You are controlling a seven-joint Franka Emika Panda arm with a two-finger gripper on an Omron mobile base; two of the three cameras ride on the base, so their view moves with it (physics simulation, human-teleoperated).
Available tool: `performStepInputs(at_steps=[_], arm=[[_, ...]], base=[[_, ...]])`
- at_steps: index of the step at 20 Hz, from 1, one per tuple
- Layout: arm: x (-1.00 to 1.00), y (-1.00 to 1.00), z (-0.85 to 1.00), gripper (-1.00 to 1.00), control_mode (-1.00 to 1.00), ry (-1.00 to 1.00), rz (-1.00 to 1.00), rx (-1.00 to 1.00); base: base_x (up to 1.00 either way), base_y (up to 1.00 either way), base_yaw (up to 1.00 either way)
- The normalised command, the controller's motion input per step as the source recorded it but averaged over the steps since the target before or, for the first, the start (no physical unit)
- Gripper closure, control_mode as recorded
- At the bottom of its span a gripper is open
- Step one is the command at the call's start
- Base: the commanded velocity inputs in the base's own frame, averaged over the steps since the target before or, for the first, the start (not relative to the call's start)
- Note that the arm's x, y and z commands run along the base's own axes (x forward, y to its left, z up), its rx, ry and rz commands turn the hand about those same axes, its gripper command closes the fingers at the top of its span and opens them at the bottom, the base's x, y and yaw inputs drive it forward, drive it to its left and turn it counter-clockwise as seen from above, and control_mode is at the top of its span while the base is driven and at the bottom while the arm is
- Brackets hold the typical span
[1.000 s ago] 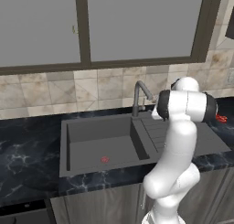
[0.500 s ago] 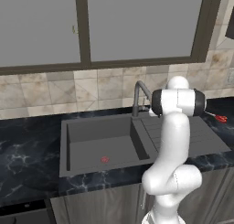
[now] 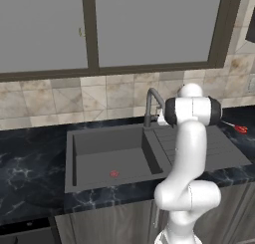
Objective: Turn on the sink faucet. Then move the eggplant from the counter to the sink. Turn off the sink. Move the vegetable from the sink to the pot next to the stove. Finally move the pot to the front right burner.
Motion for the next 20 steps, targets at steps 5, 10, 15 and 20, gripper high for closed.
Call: performStepInputs(at_steps=[5,10,15,20], arm=[[0.41,0.22,0.0,-1.0,-1.0,0.01,0.0,0.0],[0.41,0.03,-0.01,-1.0,-1.0,0.01,0.0,0.0],[0.23,0.1,-0.1,-1.0,-1.0,0.01,0.0,0.0],[0.23,0.38,-0.1,1.0,-1.0,0.0,0.0,0.0]], base=[[0.0,0.0,0.0],[0.0,0.0,0.0],[0.0,0.0,0.0],[0.0,0.0,0.0]])
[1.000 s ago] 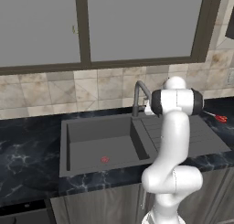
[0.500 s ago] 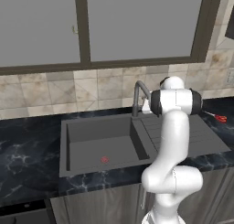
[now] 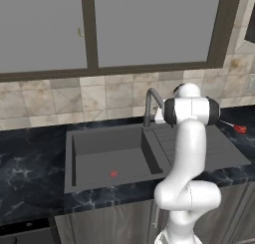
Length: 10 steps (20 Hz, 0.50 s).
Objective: Turn on the sink faucet. Then move the eggplant from the counter to the sink. Turn off the sink. Move the vegetable from the sink to the pot next to the stove. Finally move the pot to the front right burner.
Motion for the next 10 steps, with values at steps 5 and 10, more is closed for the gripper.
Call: performStepInputs(at_steps=[5,10], arm=[[0.23,0.09,0.0,1.0,-1.0,0.0,-0.02,0.02],[0.18,-0.25,-0.01,1.0,-1.0,0.0,0.0,0.06]], base=[[0.0,0.0,0.0],[0.0,0.0,0.0]])
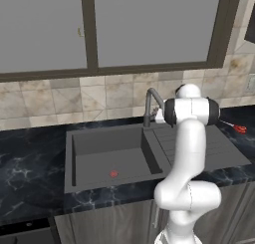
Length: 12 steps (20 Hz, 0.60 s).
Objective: Turn on the sink faucet. Then move the eggplant from the counter to the sink. Turn off the sink. Move the vegetable from the sink to the pot next to the stove. Finally move the pot to the front right burner.
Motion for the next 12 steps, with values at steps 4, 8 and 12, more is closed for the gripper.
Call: performStepInputs(at_steps=[4,8,12], arm=[[0.2,-0.21,0.0,1.0,-1.0,0.0,-0.02,0.06],[0.24,0.14,0.0,1.0,-1.0,0.0,-0.14,0.01],[0.09,0.16,0.0,1.0,-1.0,0.0,-0.24,0.0]], base=[[0.0,0.0,0.0],[0.0,0.0,0.0],[0.0,0.0,0.0]])
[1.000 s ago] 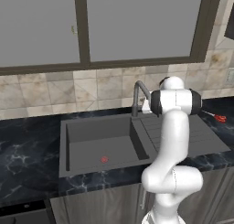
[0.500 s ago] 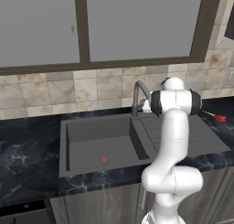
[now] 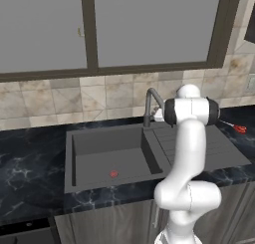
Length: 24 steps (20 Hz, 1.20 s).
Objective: Turn on the sink faucet. Then move the eggplant from the counter to the sink. Turn off the sink. Move the vegetable from the sink to the pot next to the stove. Finally move the pot to the front right burner.
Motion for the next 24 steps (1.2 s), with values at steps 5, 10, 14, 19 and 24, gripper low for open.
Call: performStepInputs(at_steps=[5,10,14,19,24], arm=[[0.0,0.04,-0.06,1.0,-1.0,0.01,-0.23,0.0],[0.1,-0.03,-0.11,1.0,-1.0,0.04,-0.03,0.0],[0.26,-0.41,-0.21,1.0,-1.0,0.0,0.0,0.04],[0.31,-0.52,-0.24,1.0,-1.0,0.04,-0.03,0.07],[0.34,-0.61,-0.29,1.0,-1.0,0.12,-0.12,0.1]], base=[[0.0,0.0,0.0],[0.0,0.0,0.0],[0.0,0.0,0.0],[0.0,0.0,0.0],[0.0,0.0,0.0]])
